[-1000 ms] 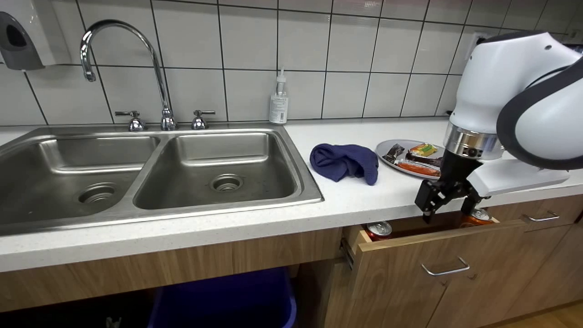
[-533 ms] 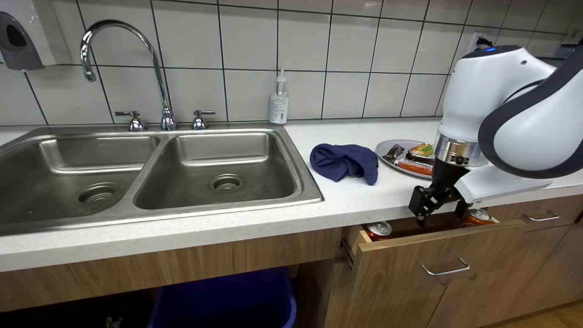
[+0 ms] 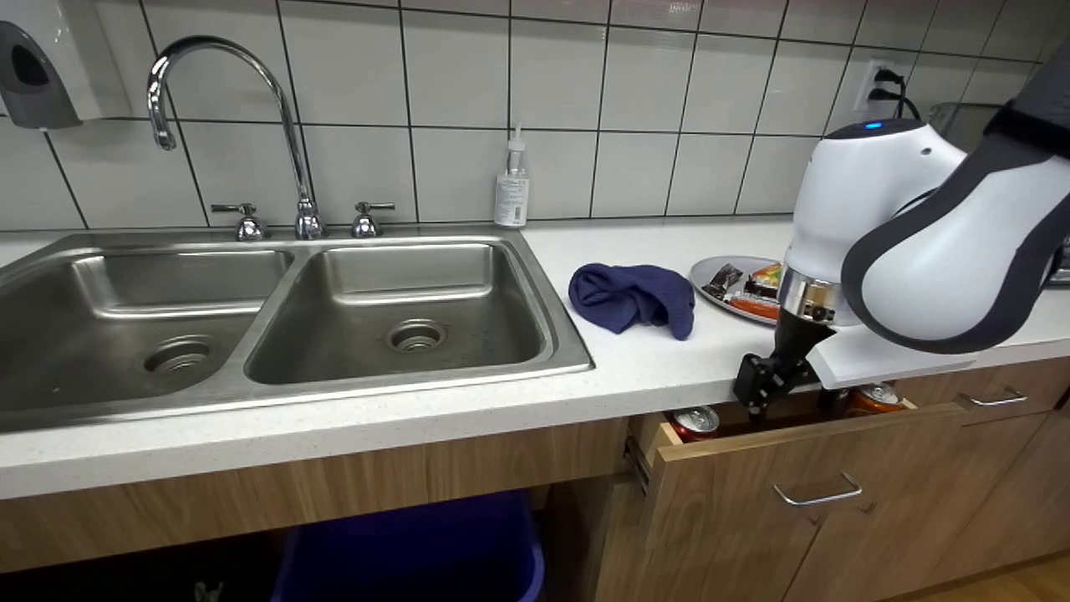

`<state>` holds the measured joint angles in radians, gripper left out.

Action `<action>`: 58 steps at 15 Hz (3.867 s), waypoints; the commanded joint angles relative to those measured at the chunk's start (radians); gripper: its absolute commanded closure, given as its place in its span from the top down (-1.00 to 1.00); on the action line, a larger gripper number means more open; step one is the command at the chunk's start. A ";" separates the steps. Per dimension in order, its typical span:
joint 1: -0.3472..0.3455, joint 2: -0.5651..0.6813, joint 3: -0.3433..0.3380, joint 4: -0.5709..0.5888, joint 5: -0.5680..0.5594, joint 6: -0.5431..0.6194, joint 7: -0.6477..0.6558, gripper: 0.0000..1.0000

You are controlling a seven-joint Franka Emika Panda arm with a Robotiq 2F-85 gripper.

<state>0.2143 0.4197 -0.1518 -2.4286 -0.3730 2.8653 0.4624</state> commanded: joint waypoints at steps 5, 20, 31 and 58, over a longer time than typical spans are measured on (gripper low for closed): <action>0.045 0.059 -0.021 0.036 0.120 0.011 -0.032 1.00; 0.040 -0.130 -0.030 -0.185 0.146 -0.054 -0.073 1.00; 0.012 -0.256 -0.056 -0.360 0.109 -0.089 -0.053 1.00; -0.210 -0.538 0.145 -0.122 0.133 -0.401 -0.123 1.00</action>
<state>0.0397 -0.1459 -0.0345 -2.6375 -0.2432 2.5341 0.3764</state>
